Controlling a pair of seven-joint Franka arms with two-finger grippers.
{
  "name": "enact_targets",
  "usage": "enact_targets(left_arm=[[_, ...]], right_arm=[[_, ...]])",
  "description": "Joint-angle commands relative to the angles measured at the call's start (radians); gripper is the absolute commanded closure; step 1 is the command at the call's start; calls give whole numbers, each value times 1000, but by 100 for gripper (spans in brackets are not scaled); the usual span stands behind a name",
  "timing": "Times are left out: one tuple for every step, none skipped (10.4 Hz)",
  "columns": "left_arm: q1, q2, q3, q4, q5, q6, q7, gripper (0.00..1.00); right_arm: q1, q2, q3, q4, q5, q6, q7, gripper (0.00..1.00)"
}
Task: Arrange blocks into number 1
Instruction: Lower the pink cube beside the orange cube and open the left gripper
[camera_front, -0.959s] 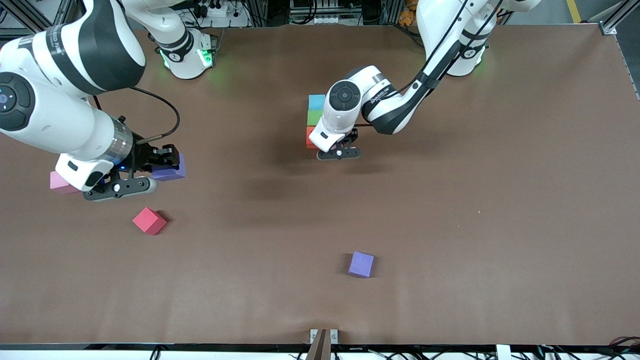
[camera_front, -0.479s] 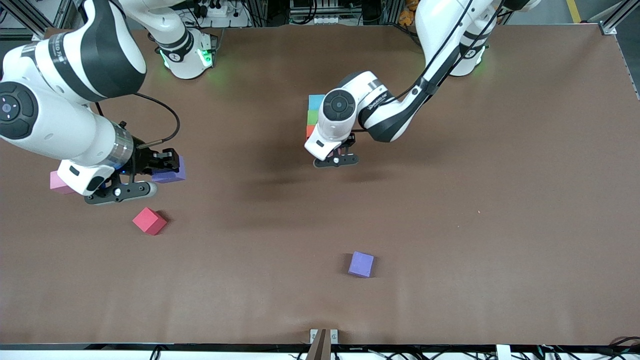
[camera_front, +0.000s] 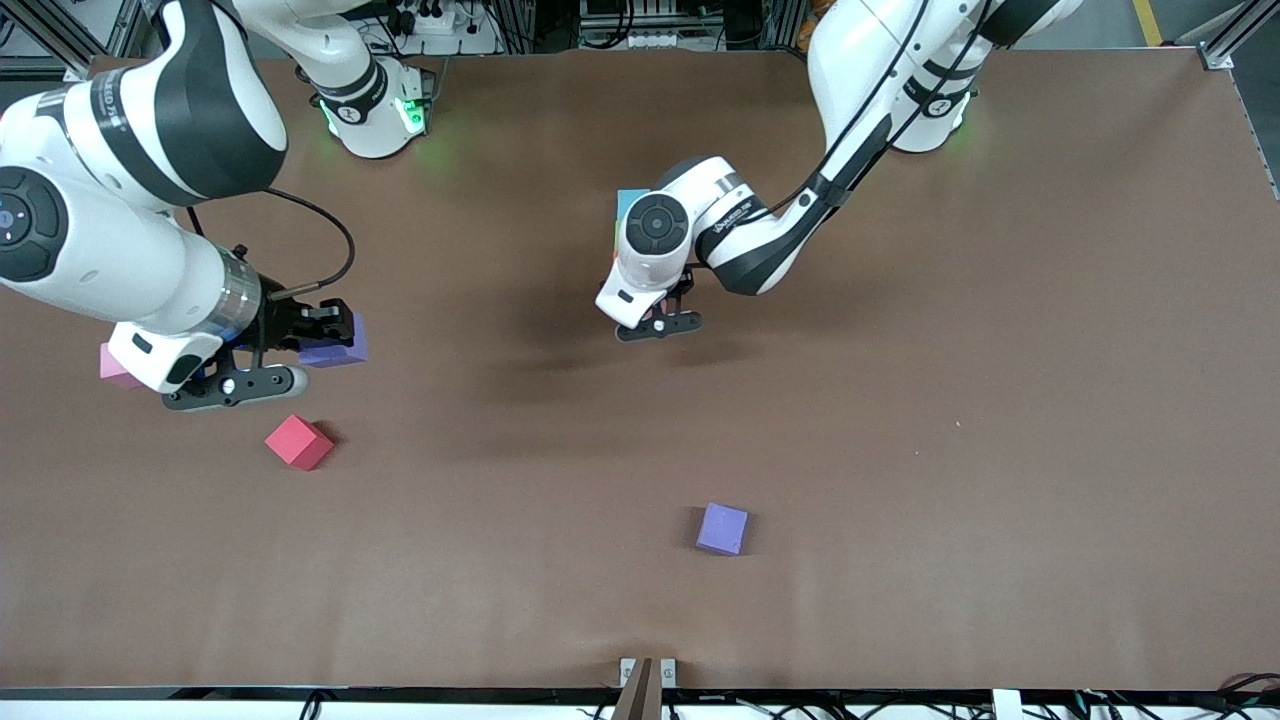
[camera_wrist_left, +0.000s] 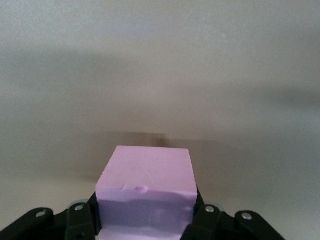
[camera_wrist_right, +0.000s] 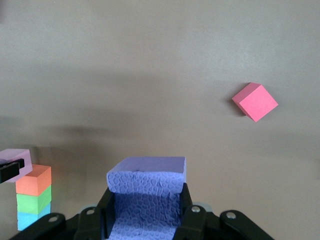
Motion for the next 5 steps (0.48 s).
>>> enact_targets(left_arm=[[-63, 51, 56, 80, 27, -12, -46, 51], [-72, 60, 61, 91, 29, -4, -63, 51], [-92, 63, 73, 90, 30, 12, -77, 51], [-98, 63, 78, 87, 32, 12, -77, 51], [-97, 63, 78, 85, 58, 16, -60, 51]], right_arm=[[-4, -9, 4, -13, -9, 8, 7, 100], [-5, -9, 4, -13, -9, 8, 7, 100], [-4, -8, 4, -13, -9, 7, 7, 100], [-4, -8, 4, -13, -9, 7, 7, 100], [-4, -8, 4, -13, -9, 8, 7, 100]])
